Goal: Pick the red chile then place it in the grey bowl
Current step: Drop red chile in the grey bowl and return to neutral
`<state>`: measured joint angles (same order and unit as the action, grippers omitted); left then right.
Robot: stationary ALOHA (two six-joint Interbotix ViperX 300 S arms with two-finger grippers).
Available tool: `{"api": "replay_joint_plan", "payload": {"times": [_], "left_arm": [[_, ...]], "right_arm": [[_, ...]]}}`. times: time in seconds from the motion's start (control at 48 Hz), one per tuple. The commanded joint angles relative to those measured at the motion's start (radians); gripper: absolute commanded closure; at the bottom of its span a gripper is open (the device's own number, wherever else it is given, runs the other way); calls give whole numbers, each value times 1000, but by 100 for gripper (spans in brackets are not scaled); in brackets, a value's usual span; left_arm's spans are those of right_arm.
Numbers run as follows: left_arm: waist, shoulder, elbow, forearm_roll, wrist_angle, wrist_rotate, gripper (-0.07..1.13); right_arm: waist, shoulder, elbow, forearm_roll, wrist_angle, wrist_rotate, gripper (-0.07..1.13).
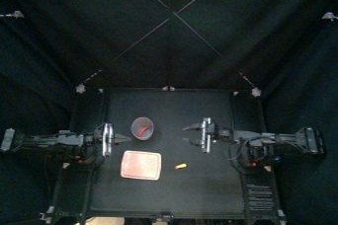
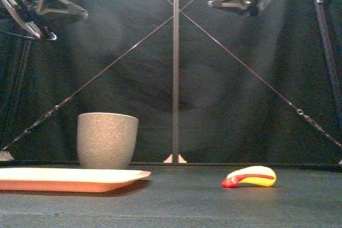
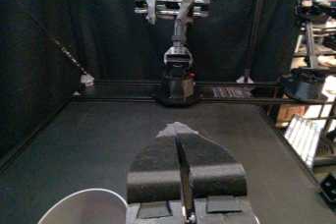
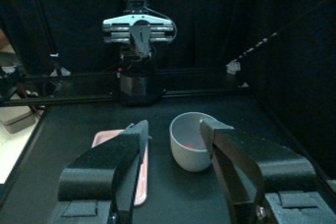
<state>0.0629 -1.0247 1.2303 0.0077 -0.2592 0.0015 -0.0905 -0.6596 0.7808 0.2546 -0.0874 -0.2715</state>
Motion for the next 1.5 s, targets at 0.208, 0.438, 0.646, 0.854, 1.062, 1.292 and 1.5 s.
{"api": "replay_joint_plan", "payload": {"times": [0.208, 0.438, 0.646, 0.854, 1.062, 1.292, 1.5], "left_arm": [[3, 3, -15, 2, -2, 2, 109], [6, 2, -14, 2, 11, 0, 109], [8, 0, -14, 2, 11, 0, 109], [8, 0, -15, 2, 11, 0, 109], [8, 0, -15, 0, 11, 0, 109], [8, 0, -14, -6, 11, -2, 109], [8, 2, -15, -9, 11, -2, 109]], "right_arm": [[61, -374, 233, 14, 21, 60, 21], [69, -459, 288, -6, 72, 57, 21], [69, -459, 282, -12, 94, 60, 21], [66, -459, 279, -12, 94, 57, 21], [63, -460, 281, -14, 92, 55, 21], [61, -460, 279, -58, 89, 57, 21], [60, -460, 288, -91, 89, 58, 21]]}}
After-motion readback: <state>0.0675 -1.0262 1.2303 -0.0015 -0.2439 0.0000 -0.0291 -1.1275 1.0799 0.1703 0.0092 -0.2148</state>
